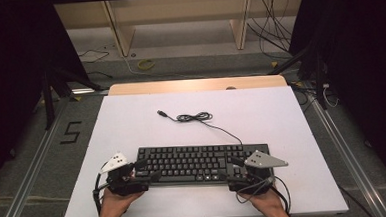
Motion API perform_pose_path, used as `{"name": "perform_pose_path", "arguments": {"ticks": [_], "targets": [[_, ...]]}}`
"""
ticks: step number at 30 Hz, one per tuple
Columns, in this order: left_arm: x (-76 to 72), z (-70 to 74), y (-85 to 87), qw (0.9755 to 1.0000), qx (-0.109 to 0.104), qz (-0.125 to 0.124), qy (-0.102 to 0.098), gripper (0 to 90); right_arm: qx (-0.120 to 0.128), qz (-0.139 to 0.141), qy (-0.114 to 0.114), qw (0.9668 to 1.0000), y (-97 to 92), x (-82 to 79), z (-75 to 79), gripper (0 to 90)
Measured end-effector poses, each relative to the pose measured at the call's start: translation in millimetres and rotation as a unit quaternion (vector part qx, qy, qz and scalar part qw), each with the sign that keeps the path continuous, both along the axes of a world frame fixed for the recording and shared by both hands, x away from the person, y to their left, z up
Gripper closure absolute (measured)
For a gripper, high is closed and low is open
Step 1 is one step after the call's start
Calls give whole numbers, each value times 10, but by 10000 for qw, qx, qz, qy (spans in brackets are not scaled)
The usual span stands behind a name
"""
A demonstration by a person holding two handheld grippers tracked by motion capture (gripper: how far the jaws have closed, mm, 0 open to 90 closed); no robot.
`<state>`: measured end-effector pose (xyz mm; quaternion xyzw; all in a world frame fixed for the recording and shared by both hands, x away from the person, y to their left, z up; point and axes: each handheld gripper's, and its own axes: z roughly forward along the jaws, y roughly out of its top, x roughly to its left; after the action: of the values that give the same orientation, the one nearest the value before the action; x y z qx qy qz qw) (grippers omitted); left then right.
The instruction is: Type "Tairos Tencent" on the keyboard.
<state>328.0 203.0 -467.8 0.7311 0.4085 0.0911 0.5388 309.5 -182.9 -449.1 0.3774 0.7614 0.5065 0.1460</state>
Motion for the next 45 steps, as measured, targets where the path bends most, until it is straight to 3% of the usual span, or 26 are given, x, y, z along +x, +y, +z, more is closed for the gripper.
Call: {"name": "perform_pose_path", "arguments": {"ticks": [13, 19, 27, 31, 32, 39, 40, 41, 42, 43, 45], "targets": [[32, 23, 70, 9996, 169, 231, 89, 227, -295, 518, 123, 9981, 503, 317, 75, 377], [38, 29, 78, 9990, 310, 304, 124, 234, -387, 625, 196, 9971, 641, 401, 52, 385], [83, 14, 140, 9969, 478, 501, 375, 270, -518, 737, 325, 9954, 817, 511, 26, 451], [96, 2, 162, 9958, 538, 554, 494, 334, -627, 821, 388, 9939, 953, 580, 7, 492], [96, 2, 162, 9958, 538, 554, 494, 372, -627, 821, 388, 9939, 953, 580, 7, 492], [96, 2, 162, 9958, 538, 554, 494, 372, -685, 847, 415, 9932, 1012, 612, -5, 512], [106, -25, 128, 9902, 1065, 512, 746, 372, -685, 847, 415, 9932, 1012, 612, -5, 512], [106, -25, 128, 9902, 1065, 512, 746, 734, -685, 847, 415, 9932, 1012, 612, -5, 512], [106, -25, 128, 9902, 1065, 512, 746, 734, -899, 1031, 672, 9883, 1302, 795, -87, 512], [106, -25, 128, 9902, 1065, 512, 746, 734, -899, 1031, 672, 9883, 1302, 795, -87, 752], [106, -25, 128, 9902, 1065, 512, 746, 734, -899, 1031, 672, 9883, 1302, 795, -87, 752]]}}
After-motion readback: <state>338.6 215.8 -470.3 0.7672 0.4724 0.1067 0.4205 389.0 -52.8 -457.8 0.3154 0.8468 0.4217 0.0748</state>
